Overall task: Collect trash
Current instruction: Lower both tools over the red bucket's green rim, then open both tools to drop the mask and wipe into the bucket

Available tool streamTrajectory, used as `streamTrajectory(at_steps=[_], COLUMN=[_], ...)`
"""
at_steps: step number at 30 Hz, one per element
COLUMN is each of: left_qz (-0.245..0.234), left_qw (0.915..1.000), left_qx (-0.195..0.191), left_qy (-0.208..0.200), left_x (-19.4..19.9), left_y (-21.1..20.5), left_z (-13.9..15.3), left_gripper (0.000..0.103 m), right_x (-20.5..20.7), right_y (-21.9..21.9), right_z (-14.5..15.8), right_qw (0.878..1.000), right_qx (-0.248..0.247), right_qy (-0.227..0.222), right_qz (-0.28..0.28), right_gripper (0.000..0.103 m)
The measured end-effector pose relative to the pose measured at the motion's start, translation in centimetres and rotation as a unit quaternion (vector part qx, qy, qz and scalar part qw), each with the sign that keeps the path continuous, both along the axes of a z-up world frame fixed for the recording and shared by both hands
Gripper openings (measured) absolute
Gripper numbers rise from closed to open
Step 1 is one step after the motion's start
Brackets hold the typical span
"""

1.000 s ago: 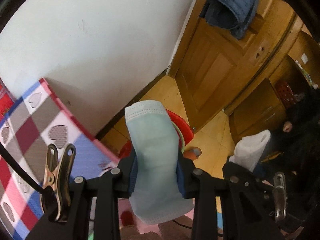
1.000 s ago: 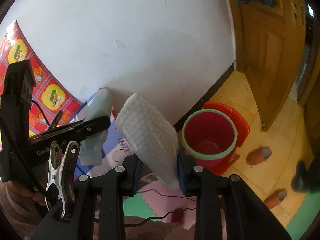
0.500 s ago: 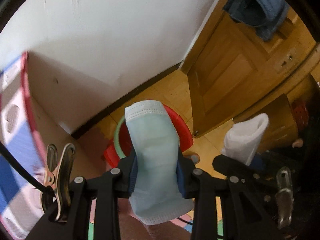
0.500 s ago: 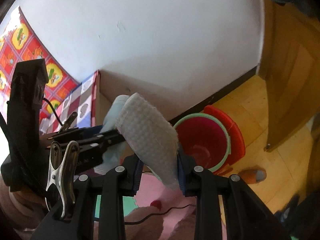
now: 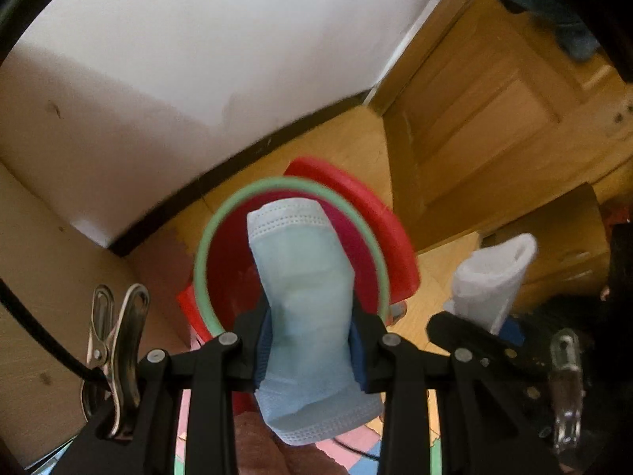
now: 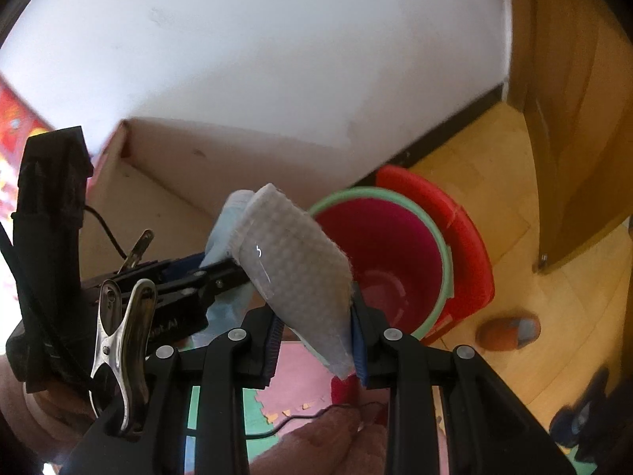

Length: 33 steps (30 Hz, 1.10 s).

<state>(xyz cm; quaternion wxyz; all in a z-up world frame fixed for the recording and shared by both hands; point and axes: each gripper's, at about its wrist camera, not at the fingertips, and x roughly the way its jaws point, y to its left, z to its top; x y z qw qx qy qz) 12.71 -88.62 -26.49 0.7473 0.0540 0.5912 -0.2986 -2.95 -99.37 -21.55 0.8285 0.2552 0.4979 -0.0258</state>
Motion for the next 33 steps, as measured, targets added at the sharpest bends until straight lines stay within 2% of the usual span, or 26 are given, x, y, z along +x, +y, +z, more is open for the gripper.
streamTrajectory(at_steps=[4, 11, 14, 18, 22, 25, 27, 33], left_qz=[-0.003, -0.012, -0.020, -0.021, -0.015, -0.003, 0.003, 0.014], left_qw=[0.9996, 0.9986, 0.9981, 0.9971, 0.9966, 0.9964, 0.9962, 0.9959], left_qx=[0.019, 0.037, 0.045, 0.067, 0.073, 0.076, 0.079, 0.081], left_qy=[0.021, 0.034, 0.036, 0.030, 0.034, 0.035, 0.036, 0.037], left_x=[1.1, 1.7, 1.8, 2.2, 2.9, 3.2, 3.6, 3.8], left_y=[-0.7, -2.4, -2.6, -2.9, -3.2, -3.1, -3.2, -3.1], left_z=[-4.4, -7.8, -8.1, -8.5, -8.6, -8.5, -8.4, -7.7], left_gripper=[0.034, 0.035, 0.039, 0.060, 0.062, 0.062, 0.062, 0.062], right_x=[0.9, 1.9, 2.2, 2.3, 2.9, 3.4, 3.6, 4.0], right_y=[-0.8, -2.2, -2.4, -2.7, -3.1, -2.9, -2.8, -3.1], right_z=[-3.5, -7.4, -8.5, -9.1, -9.4, -8.8, -8.5, -7.9], right_qw=[1.000, 0.998, 0.997, 0.996, 0.996, 0.998, 0.998, 0.999], right_qx=[0.006, 0.026, 0.033, 0.037, 0.036, 0.014, 0.006, 0.007], right_qy=[0.022, 0.048, 0.057, 0.067, 0.069, 0.062, 0.058, 0.049], right_qz=[-0.013, -0.030, -0.031, -0.042, -0.043, -0.025, -0.019, -0.021], right_gripper=[0.030, 0.030, 0.031, 0.033, 0.039, 0.050, 0.061, 0.068])
